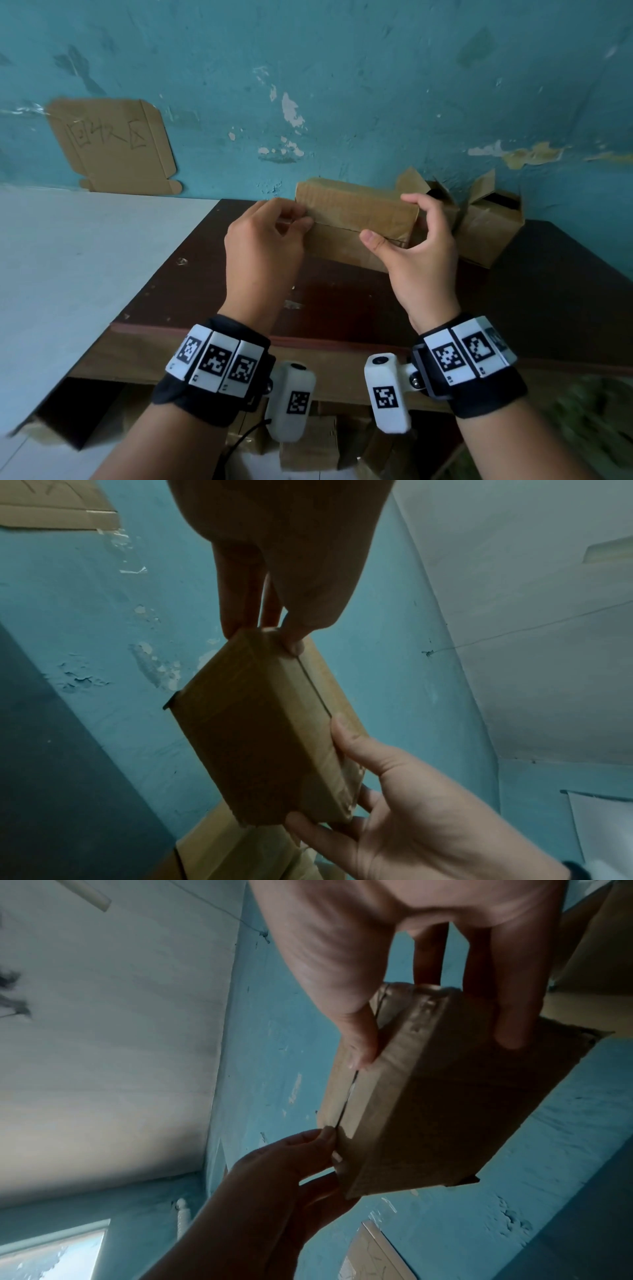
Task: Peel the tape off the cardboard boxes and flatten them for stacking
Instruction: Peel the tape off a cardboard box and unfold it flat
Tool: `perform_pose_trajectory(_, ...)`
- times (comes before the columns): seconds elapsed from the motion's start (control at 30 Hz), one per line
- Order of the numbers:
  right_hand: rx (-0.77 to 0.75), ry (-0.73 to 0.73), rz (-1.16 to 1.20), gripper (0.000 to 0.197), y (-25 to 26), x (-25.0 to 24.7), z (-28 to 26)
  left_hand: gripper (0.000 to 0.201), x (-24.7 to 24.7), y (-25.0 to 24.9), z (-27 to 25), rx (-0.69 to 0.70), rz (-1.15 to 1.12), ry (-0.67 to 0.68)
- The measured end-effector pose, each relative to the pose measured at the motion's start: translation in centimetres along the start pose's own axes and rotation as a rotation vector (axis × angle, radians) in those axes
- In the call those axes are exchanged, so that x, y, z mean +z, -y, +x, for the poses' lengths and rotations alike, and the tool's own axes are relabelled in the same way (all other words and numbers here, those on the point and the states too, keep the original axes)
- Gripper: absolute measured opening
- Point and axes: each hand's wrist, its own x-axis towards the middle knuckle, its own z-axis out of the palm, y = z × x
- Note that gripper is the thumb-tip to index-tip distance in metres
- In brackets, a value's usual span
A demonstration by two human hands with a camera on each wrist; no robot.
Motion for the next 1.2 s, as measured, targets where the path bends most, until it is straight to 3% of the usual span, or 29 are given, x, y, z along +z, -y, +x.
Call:
perform_pose_trajectory(0.17,-0.067,-0.009,-0.060,0.062,0.3,0.1,0.0,0.006,-0.1,0.2,0.0,0.021,0.090,0.028)
perform_pose_trajectory(0.3,-0.007,-0.011,0.003,0.060,0.3,0.4,-0.1,0.005,-0.1,0.1,-0.3,0.101,0.044,-0.043)
perform_pose_trajectory(0.43,0.116,0.030,0.140,0.059,0.4,0.7,-0.2,0.027,0.0,-0.2,-0.7,0.191,0.061,-0.126)
perform_pose_trajectory(0.5,0.116,0.015,0.142,0.062,0.3,0.6,-0.1,0.036,-0.1,-0.3,-0.6,0.120,-0.006,-0.118)
perform_pose_trajectory(0.6,0.115,0.017,0.201,0.074,0.1,0.7,0.2,0.055,-0.2,0.0,0.2,-0.171,-0.175,-0.015)
perform_pose_trajectory(0.67,0.139,0.053,0.234,0.064,-0.1,0.6,0.2,0.035,-0.2,0.6,0.6,-0.177,-0.135,0.082)
perform_pose_trajectory(0.73,0.152,0.078,0.228,0.045,-0.3,0.5,0.2,0.017,-0.3,0.9,0.6,-0.146,-0.108,0.082)
perform_pose_trajectory(0.87,0.228,0.030,0.291,0.037,-0.4,0.2,0.4,0.023,-0.2,0.5,0.1,-0.181,-0.159,0.000)
perform_pose_trajectory(1.13,0.320,-0.056,0.329,0.051,-1.2,0.1,0.7,0.025,-0.1,-0.3,-0.2,-0.241,-0.249,-0.051)
perform_pose_trajectory(1.2,0.307,-0.080,0.323,0.041,-1.1,-0.1,0.8,0.024,-0.2,-0.3,-0.1,-0.229,-0.254,-0.043)
